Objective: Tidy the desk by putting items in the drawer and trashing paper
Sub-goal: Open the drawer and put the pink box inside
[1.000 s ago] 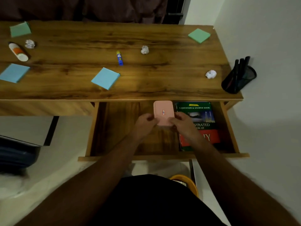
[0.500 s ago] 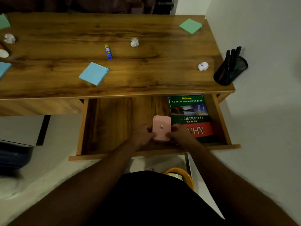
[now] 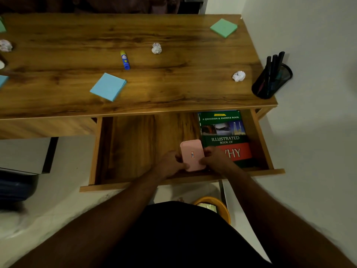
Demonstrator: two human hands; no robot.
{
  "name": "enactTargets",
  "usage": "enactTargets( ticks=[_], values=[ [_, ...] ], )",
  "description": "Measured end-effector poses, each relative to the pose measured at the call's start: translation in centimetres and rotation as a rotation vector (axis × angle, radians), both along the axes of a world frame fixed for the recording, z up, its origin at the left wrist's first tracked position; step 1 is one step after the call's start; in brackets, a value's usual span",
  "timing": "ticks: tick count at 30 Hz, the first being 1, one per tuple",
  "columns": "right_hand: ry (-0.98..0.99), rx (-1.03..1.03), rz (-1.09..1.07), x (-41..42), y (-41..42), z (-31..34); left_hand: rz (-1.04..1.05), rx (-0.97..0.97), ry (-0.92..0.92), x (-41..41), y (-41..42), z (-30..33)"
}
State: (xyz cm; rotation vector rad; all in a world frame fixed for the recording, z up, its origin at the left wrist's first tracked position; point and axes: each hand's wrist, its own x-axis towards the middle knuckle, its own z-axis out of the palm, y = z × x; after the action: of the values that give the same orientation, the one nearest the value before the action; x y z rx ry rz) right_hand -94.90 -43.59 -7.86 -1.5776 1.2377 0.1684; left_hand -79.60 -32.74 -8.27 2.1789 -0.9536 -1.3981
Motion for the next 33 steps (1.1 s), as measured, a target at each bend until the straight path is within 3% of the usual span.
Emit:
enactTargets(
  ticks=[14, 17, 20, 23, 28, 33],
  values=[
    [-0.021, -0.021, 0.042, -0.6, 0.2, 0.6, 0.009, 0.005, 0.043, 0.4, 0.4, 0.4],
    [-0.044, -0.176, -0.032, -1.2, 0.5, 1.3, 0.118, -0.017, -0.021, 1.1, 1.0, 1.5],
    [-0.126, -0.397, -0.116, -2.0, 1.4, 3.1, 0.235, -0.094, 0.104, 1.6, 2.6, 4.2],
    [-0.253, -0.441, -0.151, -3.4, 3.1, 4.9, 0.419, -0.090, 0.339, 1.7, 5.2, 6.8],
    [-0.240, -0.109, -0.429, -5.6, 6.9, 5.8, 0.716, 0.031, 0.565, 0.5, 9.4, 7.4],
    [-0.059, 0.567, -0.626, -6.4, 8.9, 4.2, 0.783, 0.223, 0.742, -0.6, 11.3, 5.3]
  ],
)
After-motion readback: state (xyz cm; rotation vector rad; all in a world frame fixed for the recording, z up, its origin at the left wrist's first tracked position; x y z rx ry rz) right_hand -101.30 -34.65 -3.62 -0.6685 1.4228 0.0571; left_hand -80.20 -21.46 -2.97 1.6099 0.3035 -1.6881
